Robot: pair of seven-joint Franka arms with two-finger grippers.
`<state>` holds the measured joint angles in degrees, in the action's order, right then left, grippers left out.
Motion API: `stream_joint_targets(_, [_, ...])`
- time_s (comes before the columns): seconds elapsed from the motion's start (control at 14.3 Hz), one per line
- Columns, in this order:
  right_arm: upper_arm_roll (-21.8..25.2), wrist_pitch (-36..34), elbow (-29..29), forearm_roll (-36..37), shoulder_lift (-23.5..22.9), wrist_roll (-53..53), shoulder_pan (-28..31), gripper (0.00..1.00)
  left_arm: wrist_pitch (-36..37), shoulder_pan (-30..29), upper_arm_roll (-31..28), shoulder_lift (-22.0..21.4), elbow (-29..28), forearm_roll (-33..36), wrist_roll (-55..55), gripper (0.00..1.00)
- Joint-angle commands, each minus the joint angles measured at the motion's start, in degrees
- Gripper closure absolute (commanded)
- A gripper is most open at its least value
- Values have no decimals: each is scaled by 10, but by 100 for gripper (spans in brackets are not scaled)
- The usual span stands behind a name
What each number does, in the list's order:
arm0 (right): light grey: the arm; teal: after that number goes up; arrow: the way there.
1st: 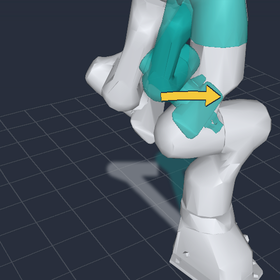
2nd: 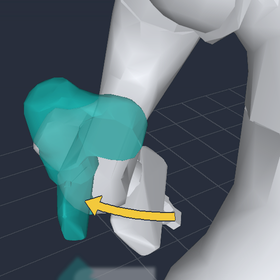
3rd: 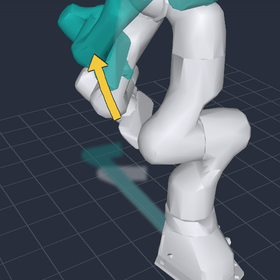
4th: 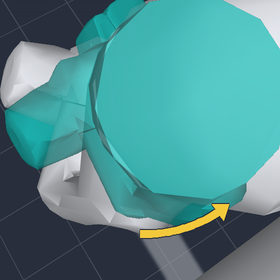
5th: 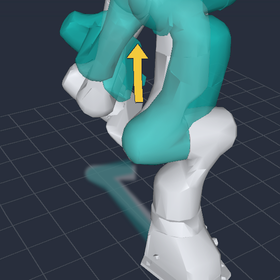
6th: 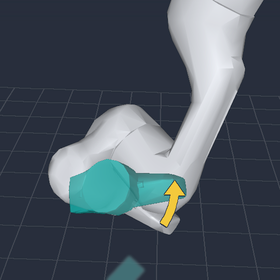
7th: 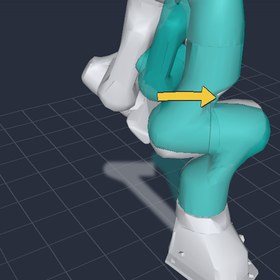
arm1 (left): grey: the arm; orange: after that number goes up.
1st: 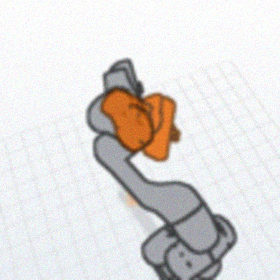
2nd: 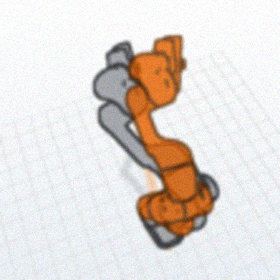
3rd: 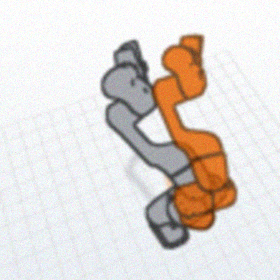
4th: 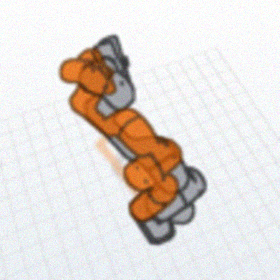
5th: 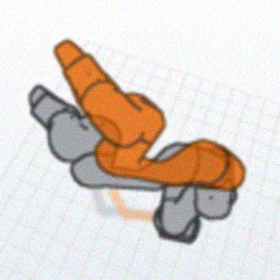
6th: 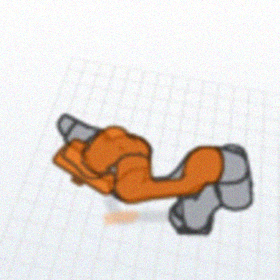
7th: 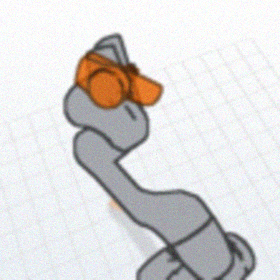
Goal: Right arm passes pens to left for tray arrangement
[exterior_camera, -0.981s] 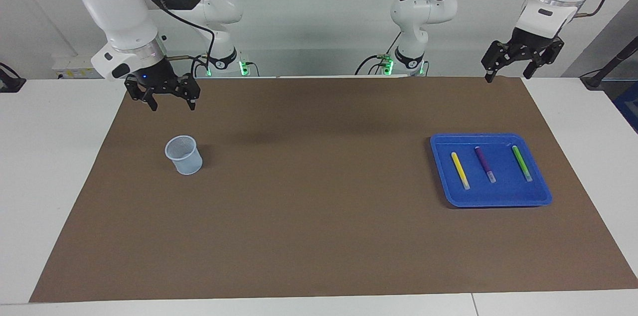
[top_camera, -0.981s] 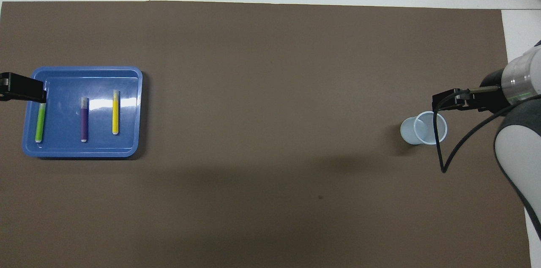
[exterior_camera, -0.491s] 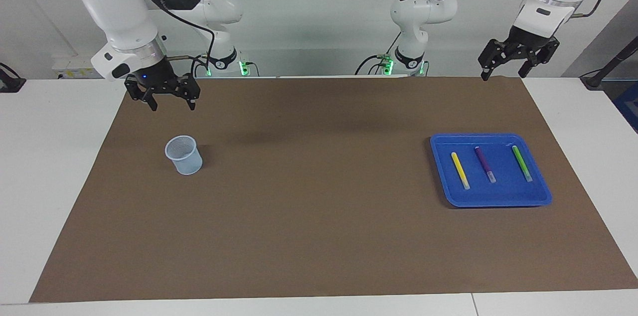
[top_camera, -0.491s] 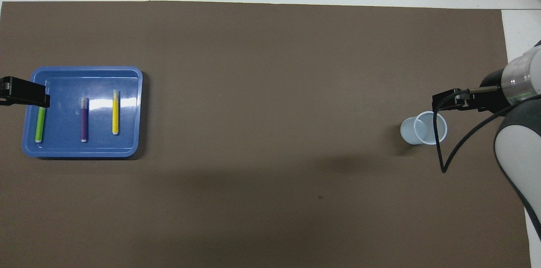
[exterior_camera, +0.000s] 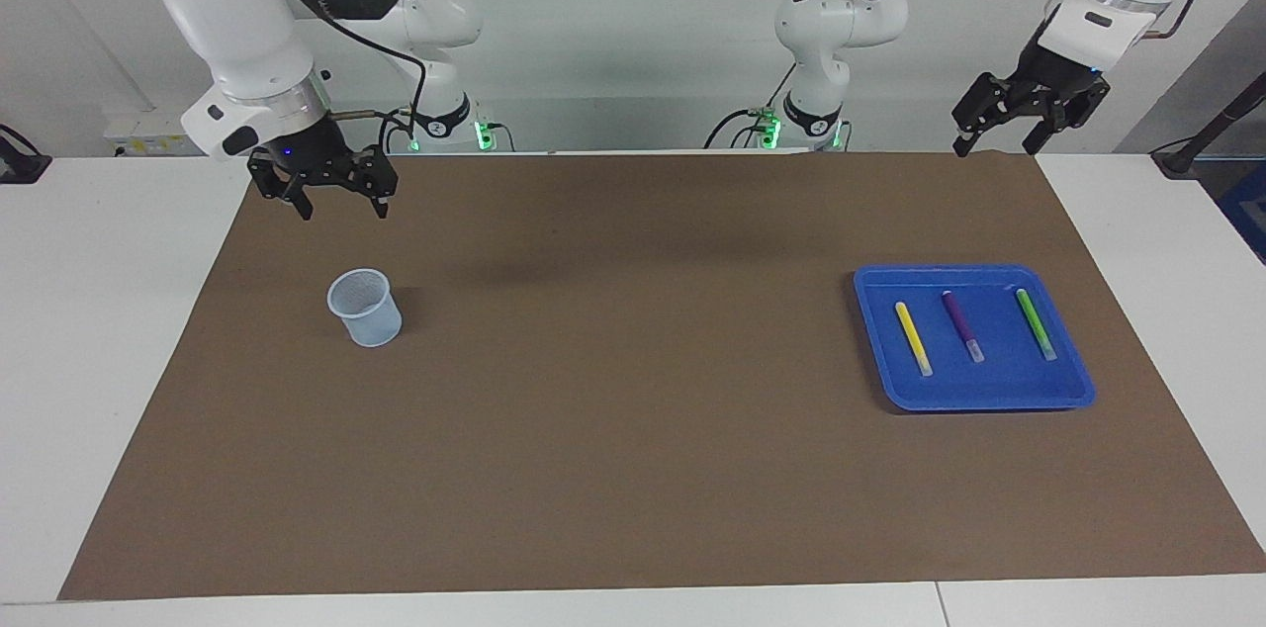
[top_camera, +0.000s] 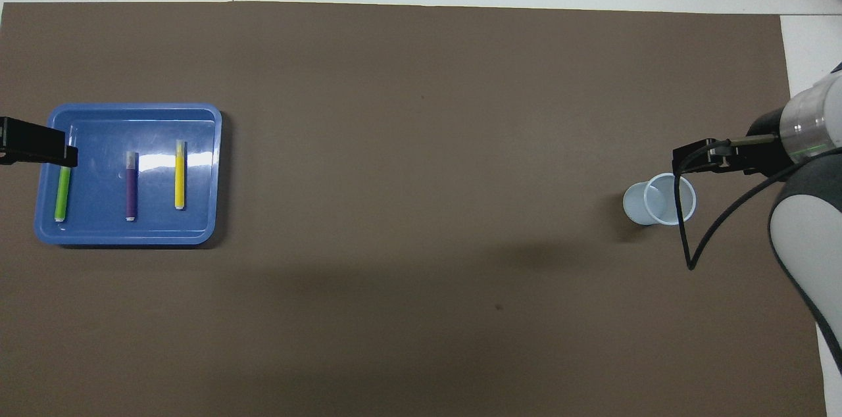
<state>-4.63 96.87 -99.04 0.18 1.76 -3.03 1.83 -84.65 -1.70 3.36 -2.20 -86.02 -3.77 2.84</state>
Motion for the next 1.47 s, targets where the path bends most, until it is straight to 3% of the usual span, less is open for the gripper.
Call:
stream_joint_targets(0.0, [-2,-15,7,-12,2,-8,0,0,4,4,-5,-16,-16,0,-3,0])
stream_joint_targets(0.35, [-3,-14,6,-12,3,-8,0,0,0,6,-5,-14,-15,29,-3,0])
stream_joint_targets(1.4, [-2,-5,6,-12,1,-7,0,0,2,1,-5,-10,-12,29,-4,0])
